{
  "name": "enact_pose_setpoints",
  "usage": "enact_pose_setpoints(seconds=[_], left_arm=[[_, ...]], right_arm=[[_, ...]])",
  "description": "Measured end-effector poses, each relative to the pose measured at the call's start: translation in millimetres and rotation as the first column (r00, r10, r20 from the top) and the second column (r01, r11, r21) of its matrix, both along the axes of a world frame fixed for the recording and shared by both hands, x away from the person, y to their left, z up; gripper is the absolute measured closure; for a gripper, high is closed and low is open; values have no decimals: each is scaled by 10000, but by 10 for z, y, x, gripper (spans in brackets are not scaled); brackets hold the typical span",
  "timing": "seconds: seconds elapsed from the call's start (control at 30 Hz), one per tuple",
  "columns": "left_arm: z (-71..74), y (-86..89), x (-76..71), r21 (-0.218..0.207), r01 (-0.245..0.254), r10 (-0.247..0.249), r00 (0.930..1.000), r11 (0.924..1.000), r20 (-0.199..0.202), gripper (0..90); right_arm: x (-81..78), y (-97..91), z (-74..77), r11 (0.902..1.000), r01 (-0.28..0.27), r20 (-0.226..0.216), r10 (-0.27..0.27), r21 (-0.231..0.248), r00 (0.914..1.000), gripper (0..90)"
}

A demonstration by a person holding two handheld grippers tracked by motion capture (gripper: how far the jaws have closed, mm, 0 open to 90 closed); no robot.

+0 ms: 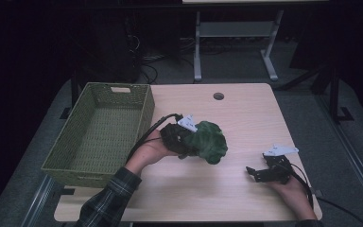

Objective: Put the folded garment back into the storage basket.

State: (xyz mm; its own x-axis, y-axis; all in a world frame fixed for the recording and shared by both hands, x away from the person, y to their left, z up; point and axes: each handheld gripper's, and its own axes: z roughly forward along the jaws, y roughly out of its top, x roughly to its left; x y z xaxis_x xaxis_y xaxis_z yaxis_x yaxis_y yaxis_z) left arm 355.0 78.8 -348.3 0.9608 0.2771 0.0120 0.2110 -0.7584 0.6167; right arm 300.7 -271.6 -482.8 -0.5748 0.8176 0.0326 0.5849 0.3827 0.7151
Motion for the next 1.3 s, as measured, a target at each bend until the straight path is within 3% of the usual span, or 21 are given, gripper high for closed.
enact_pose_setpoints(seconds=[0.43, 0.67, 1.07, 1.13, 1.27, 1.3], left_arm=[[302, 504, 14, -110, -922, 926, 9949, 9957, 403, 648], [386, 831, 5, -190, -1579, 1588, 9855, 9873, 598, 648], [466, 1406, 32, -484, -3032, 3065, 9478, 9517, 879, 648], [478, 1521, 36, -628, -3349, 3396, 9361, 9402, 913, 648], [485, 1720, 50, -721, -3765, 3820, 9197, 9236, 912, 648], [483, 1789, 52, -726, -3931, 3987, 9123, 9166, 936, 648]], right_arm=[[0, -1, 0, 10000, 25, 12, -25, 12, 10000, 97], [-1, -1, 0, 10000, 29, 9, -29, 9, 10000, 97], [-1, -1, 1, 10000, 25, 5, -25, 0, 10000, 96], [0, -1, 1, 10000, 23, 5, -23, 0, 10000, 96], [0, -1, 1, 10000, 23, 5, -23, 0, 10000, 96], [0, -1, 1, 10000, 24, 6, -24, 0, 10000, 96]])
